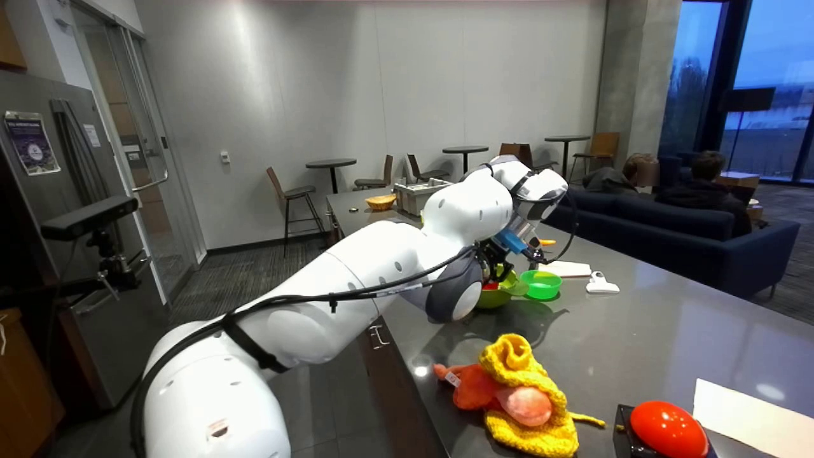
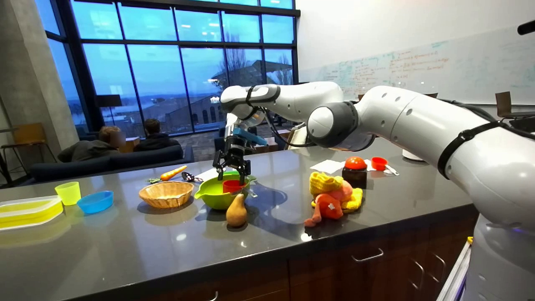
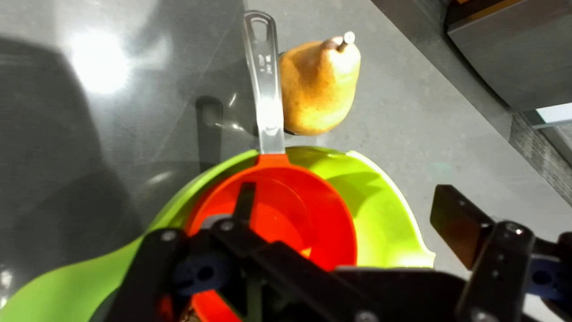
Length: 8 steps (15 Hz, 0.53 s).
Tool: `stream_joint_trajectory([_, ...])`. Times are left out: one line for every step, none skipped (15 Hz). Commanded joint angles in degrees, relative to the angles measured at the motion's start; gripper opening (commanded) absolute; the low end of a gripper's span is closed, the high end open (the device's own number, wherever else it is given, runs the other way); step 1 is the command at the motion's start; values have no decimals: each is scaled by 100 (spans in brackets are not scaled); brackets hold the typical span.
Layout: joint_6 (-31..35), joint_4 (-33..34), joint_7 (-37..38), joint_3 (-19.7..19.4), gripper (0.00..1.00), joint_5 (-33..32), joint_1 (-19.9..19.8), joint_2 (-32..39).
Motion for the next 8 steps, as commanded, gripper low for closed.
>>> stream_joint_trajectory([-153, 153, 100, -205, 100, -376, 202, -155])
stream_joint_trajectory([-443, 753, 99, -543, 100, -261, 407, 79])
stream_joint_trajectory([-508, 817, 60, -648, 100, -344, 457, 56])
stream_joint_trajectory([-293, 250, 8, -573, 100, -562, 373, -296])
stream_joint_trajectory([-281, 287, -31, -689, 100, -663, 426, -327])
stream_joint_trajectory([-283, 287, -43, -736, 100, -787, 450, -369])
stream_joint_trajectory([-273, 294, -48, -789, 100, -896, 464, -403])
stream_joint_trajectory([-258, 307, -63, -845, 100, -1008, 465, -419])
